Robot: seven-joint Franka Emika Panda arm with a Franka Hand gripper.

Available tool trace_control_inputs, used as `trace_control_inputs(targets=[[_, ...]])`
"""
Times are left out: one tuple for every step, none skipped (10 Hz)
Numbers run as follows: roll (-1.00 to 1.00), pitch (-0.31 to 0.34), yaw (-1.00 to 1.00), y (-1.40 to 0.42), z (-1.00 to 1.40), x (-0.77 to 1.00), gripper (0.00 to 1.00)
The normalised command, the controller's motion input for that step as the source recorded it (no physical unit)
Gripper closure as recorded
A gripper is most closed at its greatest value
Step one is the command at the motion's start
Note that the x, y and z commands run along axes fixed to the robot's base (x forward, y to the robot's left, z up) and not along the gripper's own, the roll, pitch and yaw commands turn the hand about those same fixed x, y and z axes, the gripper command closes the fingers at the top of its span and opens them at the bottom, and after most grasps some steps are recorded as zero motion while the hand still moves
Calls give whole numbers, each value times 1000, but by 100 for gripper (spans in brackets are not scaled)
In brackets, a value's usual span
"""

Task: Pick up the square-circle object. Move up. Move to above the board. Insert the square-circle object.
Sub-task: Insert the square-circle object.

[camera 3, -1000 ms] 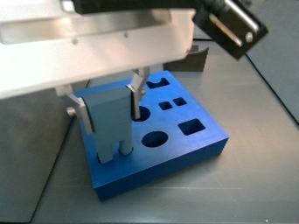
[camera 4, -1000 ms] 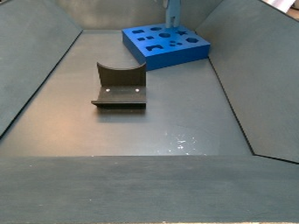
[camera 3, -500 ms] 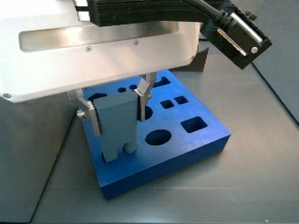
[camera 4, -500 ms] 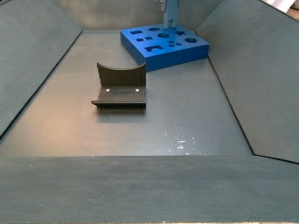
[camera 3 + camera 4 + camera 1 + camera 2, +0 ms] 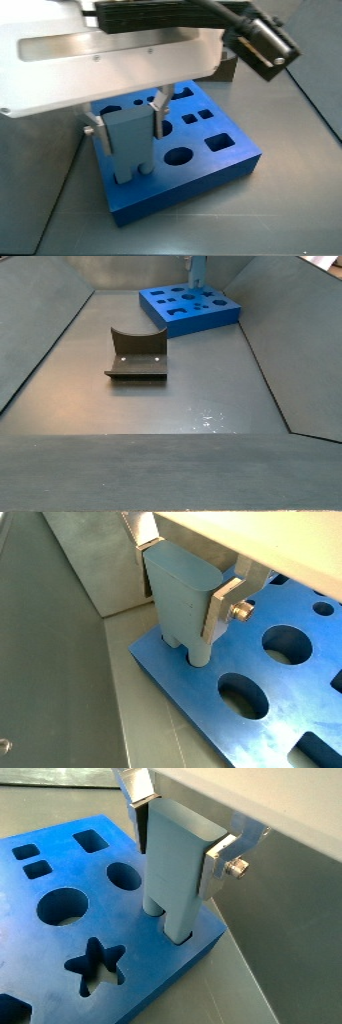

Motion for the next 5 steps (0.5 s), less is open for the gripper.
trace_control_inputs(targets=[[10,-10,0,49,-1000,-191,100],[6,-1,0,0,-1000,0,100],[34,0,0,-40,-3,0,100],[0,-7,0,0,0,0,100],[0,0,0,0,0,0,100]])
